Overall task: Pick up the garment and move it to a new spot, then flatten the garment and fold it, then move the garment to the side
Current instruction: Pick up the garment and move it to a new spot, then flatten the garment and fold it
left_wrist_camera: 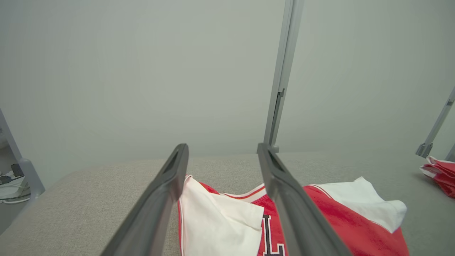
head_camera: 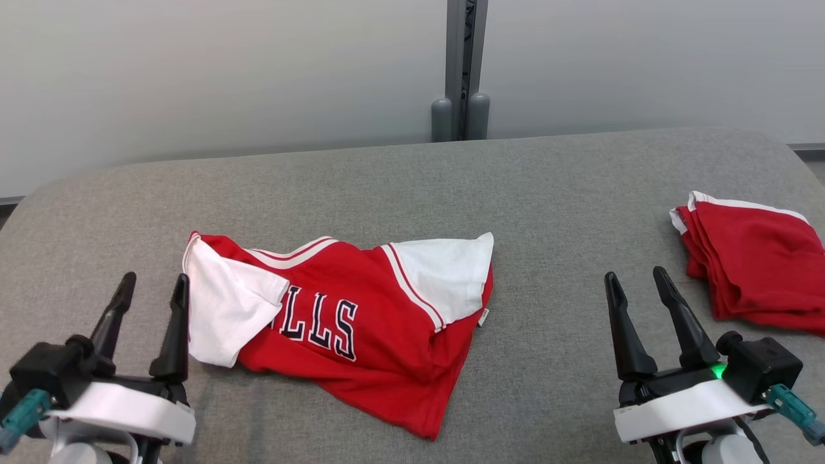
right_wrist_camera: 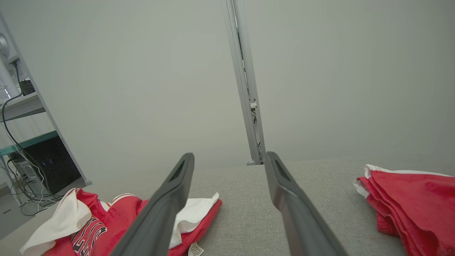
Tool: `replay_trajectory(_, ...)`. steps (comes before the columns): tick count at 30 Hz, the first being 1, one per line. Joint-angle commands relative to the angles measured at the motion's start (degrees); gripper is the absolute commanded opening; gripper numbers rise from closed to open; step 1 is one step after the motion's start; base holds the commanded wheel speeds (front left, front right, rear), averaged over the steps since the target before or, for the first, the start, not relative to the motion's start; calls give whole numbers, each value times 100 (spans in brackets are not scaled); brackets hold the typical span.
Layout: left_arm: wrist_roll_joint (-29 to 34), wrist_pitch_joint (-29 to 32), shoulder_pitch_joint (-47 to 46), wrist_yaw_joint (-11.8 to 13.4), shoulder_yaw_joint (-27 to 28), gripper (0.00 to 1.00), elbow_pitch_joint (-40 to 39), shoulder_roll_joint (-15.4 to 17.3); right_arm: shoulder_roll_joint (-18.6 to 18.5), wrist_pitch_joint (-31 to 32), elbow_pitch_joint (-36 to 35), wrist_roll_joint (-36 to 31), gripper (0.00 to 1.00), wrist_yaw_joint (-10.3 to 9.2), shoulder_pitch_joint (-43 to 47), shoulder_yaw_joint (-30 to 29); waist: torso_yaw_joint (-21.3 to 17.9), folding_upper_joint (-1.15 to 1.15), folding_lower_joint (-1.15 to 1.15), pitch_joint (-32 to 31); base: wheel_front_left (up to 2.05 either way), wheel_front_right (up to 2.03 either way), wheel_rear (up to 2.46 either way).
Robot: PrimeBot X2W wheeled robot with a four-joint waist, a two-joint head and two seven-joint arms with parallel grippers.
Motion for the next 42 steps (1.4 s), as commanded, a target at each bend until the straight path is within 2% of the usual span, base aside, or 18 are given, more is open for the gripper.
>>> replay_trajectory(1, 168, -24, 180, -29, 140, 100, -114, -143, -31, -26, -14, 12, 100, 1, 93, -33, 48, 0, 0, -31, 0, 0, 0)
replay_trajectory(9, 822, -24, 797, -312, 869, 100, -350, -984, -31, -26, 35, 45, 100, 1, 159, 4, 69, 0, 0, -139, 0, 0, 0)
replay_trajectory(15, 1178, -24, 909, -615, 1178, 100, -241, -1332, -31, -26, 69, 24, 100, 1, 177, 41, 91, 0, 0, -166, 0, 0, 0)
replay_trajectory(22, 1425, -24, 862, -847, 1376, 100, -116, -1550, -31, -26, 102, 14, 100, 1, 177, 67, 121, 0, 0, -177, 0, 0, 0)
replay_trajectory(34, 1610, -25, 776, -997, 1525, 100, 13, -1729, -28, -26, 147, 31, 100, 1, 169, 165, 171, 0, 0, -153, 0, 0, 0)
replay_trajectory(38, 1640, -25, 745, -1025, 1517, 100, 48, -1784, -34, 1, 384, 217, 100, 1, 87, 620, 238, 0, 0, -138, 0, 0, 0)
replay_trajectory(42, 1634, -25, 695, -1036, 1495, 100, 81, -1837, -80, 337, 742, 550, 100, 1, -115, 1191, 375, 0, 0, -132, 0, 0, 0)
